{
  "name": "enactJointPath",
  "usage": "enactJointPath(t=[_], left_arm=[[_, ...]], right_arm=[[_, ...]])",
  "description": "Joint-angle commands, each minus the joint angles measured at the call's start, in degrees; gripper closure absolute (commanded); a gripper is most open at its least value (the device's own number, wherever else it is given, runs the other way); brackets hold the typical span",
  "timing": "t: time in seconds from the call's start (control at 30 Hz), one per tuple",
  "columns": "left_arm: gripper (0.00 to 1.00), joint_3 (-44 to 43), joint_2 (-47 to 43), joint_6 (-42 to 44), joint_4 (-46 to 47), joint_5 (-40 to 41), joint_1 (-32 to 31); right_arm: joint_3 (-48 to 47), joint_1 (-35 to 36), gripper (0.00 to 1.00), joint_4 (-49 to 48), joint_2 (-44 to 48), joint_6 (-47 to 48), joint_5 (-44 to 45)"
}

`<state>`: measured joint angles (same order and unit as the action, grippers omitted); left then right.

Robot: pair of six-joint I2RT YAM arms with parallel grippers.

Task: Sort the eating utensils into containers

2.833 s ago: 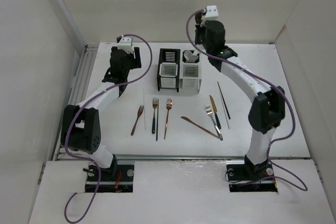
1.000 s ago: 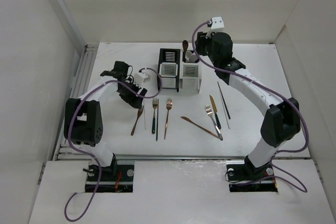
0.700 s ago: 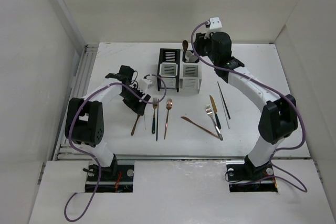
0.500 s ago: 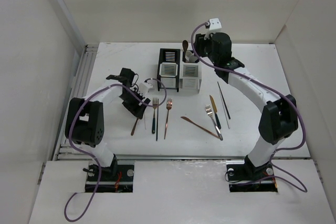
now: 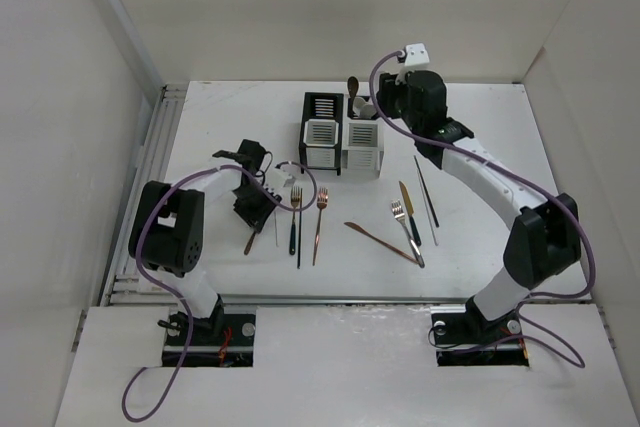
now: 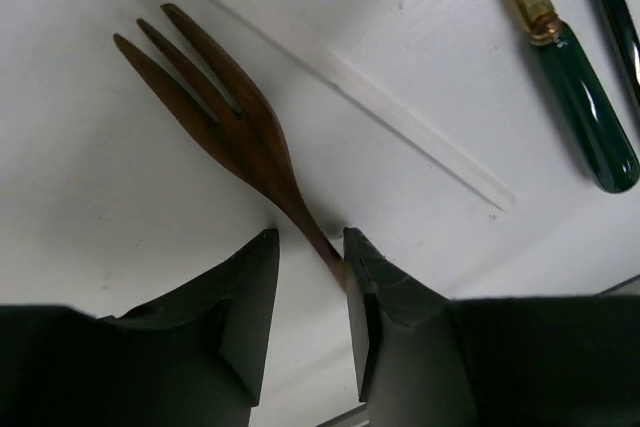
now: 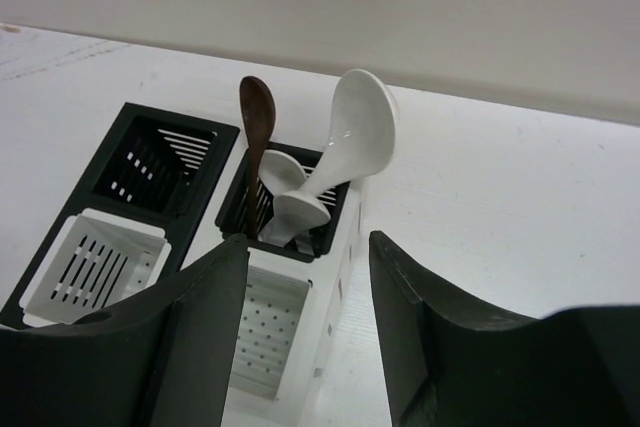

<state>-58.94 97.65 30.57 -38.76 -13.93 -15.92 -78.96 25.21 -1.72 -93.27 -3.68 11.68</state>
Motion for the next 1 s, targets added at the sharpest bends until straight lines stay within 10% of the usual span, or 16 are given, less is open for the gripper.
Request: enactJointPath(t=[0.0, 0.23, 0.6, 0.97], left_arm=[[0.70, 3.2, 1.5, -1.8, 3.9, 5.0, 0.2], [1.00, 6.7, 2.0, -4.4, 9.0, 7.2, -0.9], [1.00, 1.8, 0.1, -6.2, 10.8, -2.5, 10.6], [1.00, -27.6, -1.6, -11.0, 21.7, -12.0, 12.5]], right_arm=[[0.4, 0.4, 0.43, 0.3, 3.9, 0.3, 4.0], [-0.7, 0.4, 0.42, 0.8, 3.9, 0.8, 6.4], [-3.2, -0.2, 0.44, 1.4, 2.7, 0.8, 7.5], [-3.7, -1.2, 0.47, -0.5, 2.7, 0.3, 8.1]])
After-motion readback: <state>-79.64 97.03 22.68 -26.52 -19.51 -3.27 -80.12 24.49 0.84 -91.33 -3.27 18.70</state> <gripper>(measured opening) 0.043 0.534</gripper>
